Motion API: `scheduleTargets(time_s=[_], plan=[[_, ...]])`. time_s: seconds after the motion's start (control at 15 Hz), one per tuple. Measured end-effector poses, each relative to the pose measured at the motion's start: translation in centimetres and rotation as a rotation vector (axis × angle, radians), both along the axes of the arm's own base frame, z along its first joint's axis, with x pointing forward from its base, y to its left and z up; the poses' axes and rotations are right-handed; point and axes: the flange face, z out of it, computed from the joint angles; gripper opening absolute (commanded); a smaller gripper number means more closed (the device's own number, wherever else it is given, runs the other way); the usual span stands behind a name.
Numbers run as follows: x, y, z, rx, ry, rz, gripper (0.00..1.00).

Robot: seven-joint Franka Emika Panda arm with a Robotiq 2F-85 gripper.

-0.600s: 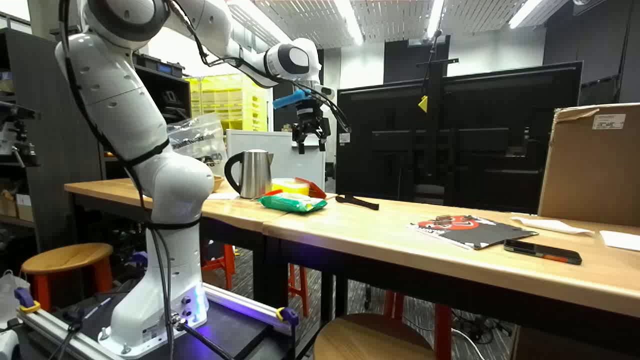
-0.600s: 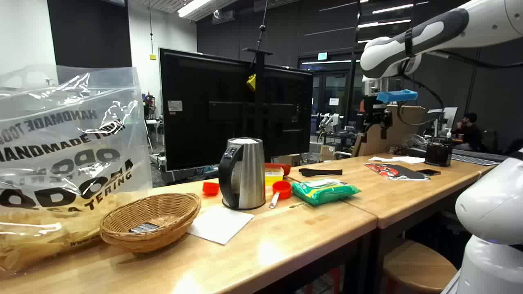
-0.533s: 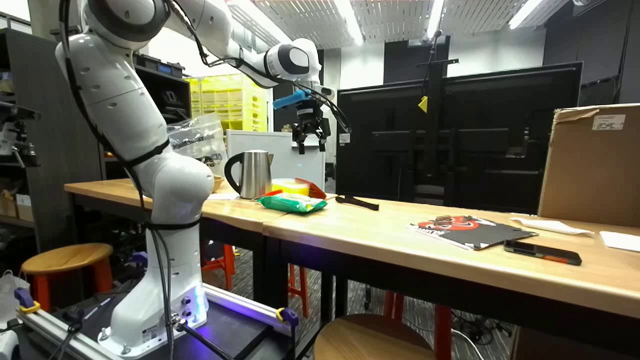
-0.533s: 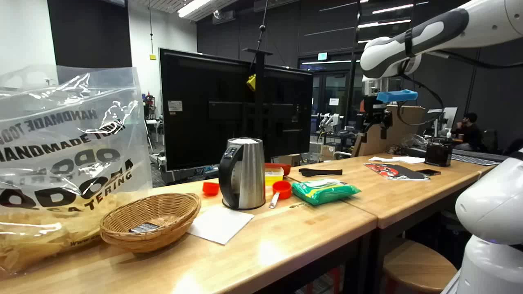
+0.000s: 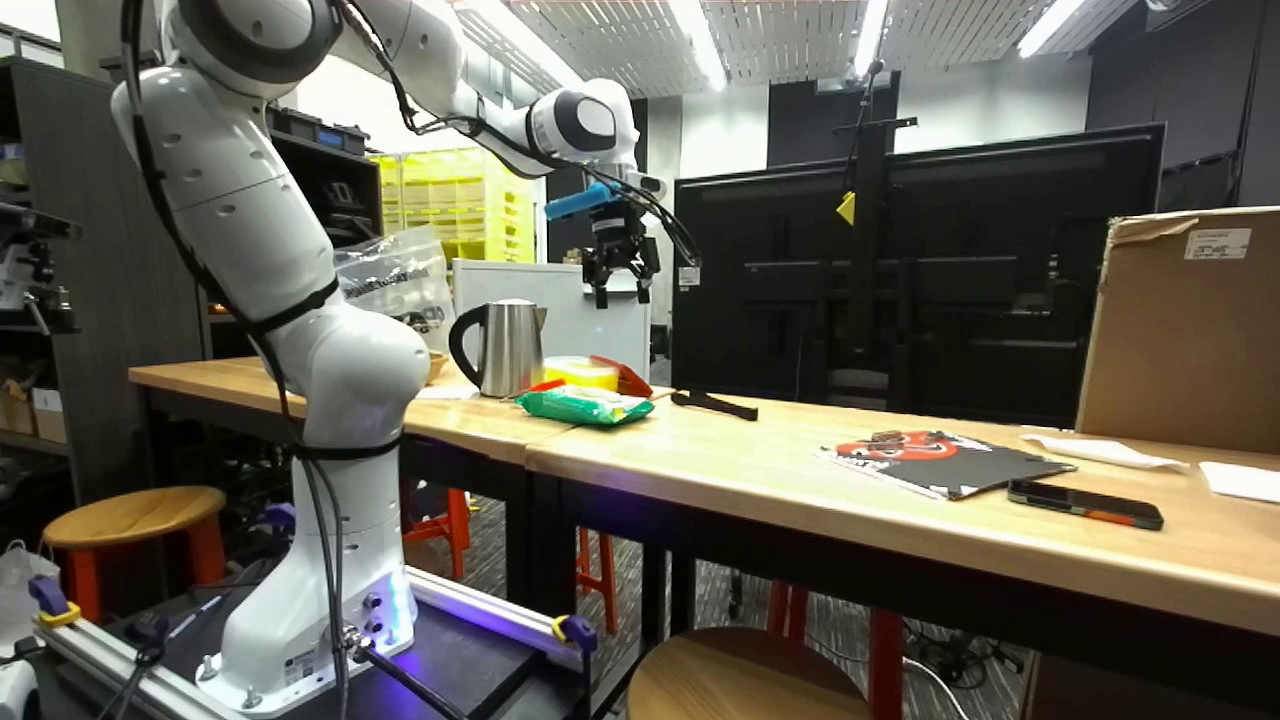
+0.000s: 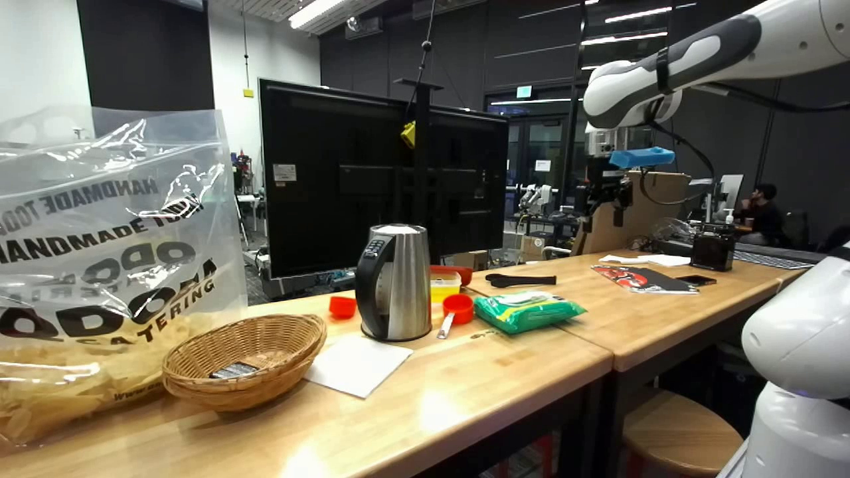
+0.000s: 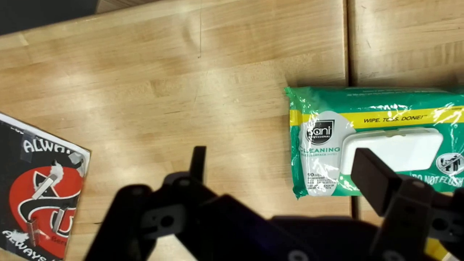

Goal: Open the disinfecting wipes pack

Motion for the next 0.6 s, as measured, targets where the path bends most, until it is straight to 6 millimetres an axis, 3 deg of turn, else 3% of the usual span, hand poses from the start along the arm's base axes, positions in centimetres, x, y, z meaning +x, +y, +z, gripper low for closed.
scheduleTargets(time_s=[0.6], plan=[[1.3, 3.2, -1.8, -0.004, -0.031, 0.104, 1.00]])
